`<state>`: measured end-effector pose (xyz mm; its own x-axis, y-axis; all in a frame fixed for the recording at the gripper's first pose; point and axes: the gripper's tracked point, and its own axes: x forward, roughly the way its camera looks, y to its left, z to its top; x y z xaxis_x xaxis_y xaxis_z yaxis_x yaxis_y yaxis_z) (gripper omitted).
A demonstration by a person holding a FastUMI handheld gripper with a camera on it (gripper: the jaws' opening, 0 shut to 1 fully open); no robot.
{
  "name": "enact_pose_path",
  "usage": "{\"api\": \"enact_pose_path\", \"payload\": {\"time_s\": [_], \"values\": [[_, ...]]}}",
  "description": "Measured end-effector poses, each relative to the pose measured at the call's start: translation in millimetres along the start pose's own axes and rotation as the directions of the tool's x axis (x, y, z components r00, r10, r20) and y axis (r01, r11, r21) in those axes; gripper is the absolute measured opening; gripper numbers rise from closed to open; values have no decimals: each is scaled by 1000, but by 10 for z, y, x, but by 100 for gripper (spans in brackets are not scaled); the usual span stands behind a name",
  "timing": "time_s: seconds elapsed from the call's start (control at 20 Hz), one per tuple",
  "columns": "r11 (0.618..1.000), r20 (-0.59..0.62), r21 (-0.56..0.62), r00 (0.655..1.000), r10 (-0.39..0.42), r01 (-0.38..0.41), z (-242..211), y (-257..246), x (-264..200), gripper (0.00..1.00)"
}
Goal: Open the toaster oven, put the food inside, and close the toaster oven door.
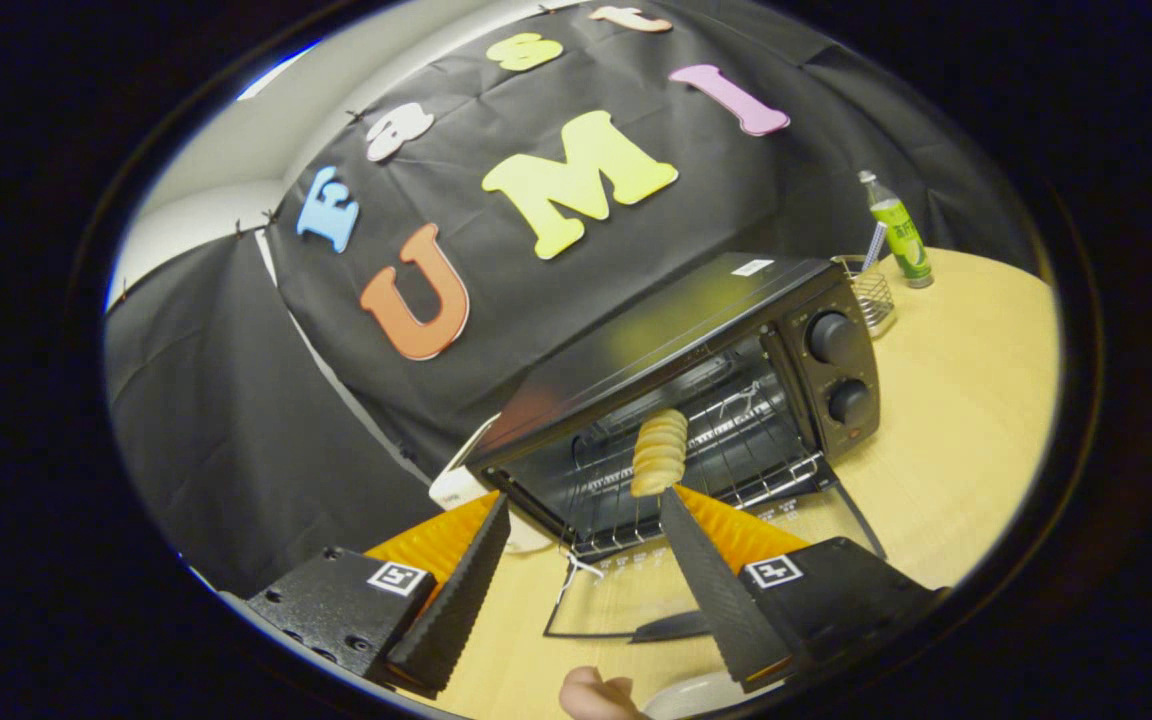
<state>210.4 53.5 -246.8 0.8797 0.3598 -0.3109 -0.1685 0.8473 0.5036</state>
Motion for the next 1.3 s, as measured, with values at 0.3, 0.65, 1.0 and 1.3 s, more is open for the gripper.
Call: {"api": "enact_pose_path", "payload": {"time_s": [0.3,0.65,1.0,1.3], "values": [[975,-93,-187,986,-140,121,-412,-56,-384,100],[914,-183,-340,938,-295,221,-878,-343,-323,100],[917,-288,-310,894,-342,251,-1276,-593,-179,100],[909,-283,-316,887,-365,273,-1212,-656,-53,100]]}}
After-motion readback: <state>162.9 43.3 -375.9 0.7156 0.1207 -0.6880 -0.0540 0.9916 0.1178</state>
